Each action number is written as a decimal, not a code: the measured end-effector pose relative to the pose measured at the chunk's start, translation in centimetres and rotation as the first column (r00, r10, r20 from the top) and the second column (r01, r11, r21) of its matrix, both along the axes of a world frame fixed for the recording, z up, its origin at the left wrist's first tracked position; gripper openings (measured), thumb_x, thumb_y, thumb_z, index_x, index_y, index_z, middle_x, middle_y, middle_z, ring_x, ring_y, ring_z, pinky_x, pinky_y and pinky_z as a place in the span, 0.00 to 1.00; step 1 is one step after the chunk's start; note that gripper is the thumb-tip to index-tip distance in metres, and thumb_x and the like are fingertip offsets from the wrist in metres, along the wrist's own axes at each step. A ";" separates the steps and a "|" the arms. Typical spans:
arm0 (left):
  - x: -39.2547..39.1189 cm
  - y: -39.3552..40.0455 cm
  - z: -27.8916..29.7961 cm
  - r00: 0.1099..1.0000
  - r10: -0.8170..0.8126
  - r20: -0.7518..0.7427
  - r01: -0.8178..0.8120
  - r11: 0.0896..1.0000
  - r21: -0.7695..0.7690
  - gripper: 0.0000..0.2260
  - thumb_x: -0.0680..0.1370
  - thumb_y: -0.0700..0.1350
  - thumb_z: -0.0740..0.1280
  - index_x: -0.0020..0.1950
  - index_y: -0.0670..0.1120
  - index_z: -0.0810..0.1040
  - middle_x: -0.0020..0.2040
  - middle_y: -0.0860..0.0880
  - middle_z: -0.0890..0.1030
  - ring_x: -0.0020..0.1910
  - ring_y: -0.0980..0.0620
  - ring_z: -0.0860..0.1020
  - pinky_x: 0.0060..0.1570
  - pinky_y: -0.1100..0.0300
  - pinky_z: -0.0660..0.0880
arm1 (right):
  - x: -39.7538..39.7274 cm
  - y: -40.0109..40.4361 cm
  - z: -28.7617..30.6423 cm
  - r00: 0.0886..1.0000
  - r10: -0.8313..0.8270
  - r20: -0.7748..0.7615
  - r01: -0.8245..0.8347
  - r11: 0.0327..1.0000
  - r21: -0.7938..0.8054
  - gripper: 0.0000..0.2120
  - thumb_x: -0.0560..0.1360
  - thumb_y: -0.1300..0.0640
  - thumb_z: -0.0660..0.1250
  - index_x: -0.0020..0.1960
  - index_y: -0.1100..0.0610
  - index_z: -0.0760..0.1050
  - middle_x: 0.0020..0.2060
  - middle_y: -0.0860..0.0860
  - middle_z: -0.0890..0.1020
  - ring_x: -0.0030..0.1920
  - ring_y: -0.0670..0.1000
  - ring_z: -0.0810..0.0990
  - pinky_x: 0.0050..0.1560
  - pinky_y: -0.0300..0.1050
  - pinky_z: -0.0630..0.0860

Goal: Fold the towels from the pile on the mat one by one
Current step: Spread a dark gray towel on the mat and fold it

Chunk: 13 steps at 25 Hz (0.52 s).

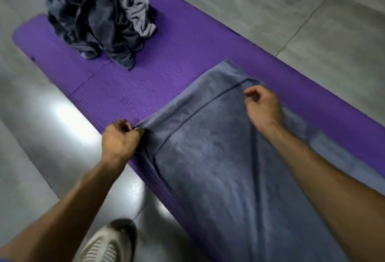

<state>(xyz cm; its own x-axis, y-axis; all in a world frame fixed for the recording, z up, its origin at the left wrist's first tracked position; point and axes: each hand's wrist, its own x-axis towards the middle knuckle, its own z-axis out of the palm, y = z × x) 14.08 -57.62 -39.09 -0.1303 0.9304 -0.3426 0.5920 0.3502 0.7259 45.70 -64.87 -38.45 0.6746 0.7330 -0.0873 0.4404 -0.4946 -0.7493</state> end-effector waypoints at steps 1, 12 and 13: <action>-1.2 0.1 0.1 0.994 0.069 0.083 -0.065 0.997 -0.045 0.10 0.70 0.41 0.72 0.35 0.47 0.71 0.31 0.47 0.75 0.32 0.49 0.73 0.35 0.57 0.71 | 0.3 2.1 0.0 0.998 -0.014 0.056 0.015 1.000 -0.022 0.12 0.74 0.63 0.65 0.57 0.55 0.78 0.55 0.55 0.81 0.53 0.56 0.79 0.53 0.45 0.73; -4.1 -0.5 -0.7 0.956 0.072 0.285 -0.031 0.989 -0.144 0.13 0.75 0.27 0.64 0.42 0.43 0.81 0.37 0.48 0.80 0.34 0.57 0.78 0.36 0.70 0.75 | 2.4 14.3 -3.1 0.983 0.100 0.154 -0.039 0.933 -0.357 0.11 0.76 0.56 0.66 0.58 0.53 0.79 0.60 0.56 0.80 0.61 0.59 0.78 0.61 0.50 0.75; -4.4 -0.4 -0.7 0.960 0.053 0.274 -0.021 0.993 -0.117 0.13 0.75 0.27 0.66 0.41 0.44 0.81 0.37 0.50 0.81 0.33 0.60 0.78 0.37 0.72 0.75 | 2.7 14.7 -3.3 0.996 0.023 0.082 0.002 0.956 -0.292 0.06 0.75 0.56 0.66 0.49 0.51 0.81 0.53 0.55 0.82 0.56 0.59 0.81 0.57 0.52 0.78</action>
